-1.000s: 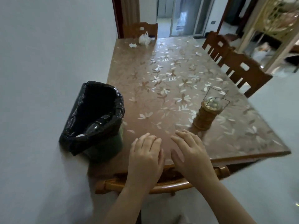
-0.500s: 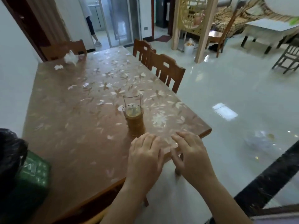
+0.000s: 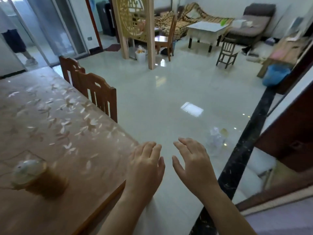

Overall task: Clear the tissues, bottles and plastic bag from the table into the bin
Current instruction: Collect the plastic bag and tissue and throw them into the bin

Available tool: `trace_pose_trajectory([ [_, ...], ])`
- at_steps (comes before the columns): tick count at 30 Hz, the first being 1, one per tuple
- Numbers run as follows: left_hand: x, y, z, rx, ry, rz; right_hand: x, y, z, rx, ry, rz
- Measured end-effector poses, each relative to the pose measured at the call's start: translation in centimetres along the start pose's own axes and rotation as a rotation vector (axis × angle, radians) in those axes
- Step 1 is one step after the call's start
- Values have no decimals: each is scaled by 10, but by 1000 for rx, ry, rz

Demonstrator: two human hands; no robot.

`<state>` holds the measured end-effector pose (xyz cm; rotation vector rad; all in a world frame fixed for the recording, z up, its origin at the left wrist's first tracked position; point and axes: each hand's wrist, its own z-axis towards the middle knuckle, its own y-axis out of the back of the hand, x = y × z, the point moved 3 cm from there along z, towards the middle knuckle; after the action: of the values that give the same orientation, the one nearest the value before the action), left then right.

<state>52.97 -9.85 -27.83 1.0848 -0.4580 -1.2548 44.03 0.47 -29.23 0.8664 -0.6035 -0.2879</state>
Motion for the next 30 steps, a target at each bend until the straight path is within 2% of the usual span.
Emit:
trace_pose_trajectory([
  [6, -21, -52, 67, 47, -113, -44, -69, 3, 31, -41, -120, -57],
  [12, -29, -114, 155, 66, -137, -128, -136, -5, 98, -46, -174, -109],
  [19, -19, -171, 282, 4, -75, -199, -202, -25, 213, -37, -110, -169],
  [30, 12, -241, 418, -24, -14, -143, -281, -88, 359, -35, -32, -77],
])
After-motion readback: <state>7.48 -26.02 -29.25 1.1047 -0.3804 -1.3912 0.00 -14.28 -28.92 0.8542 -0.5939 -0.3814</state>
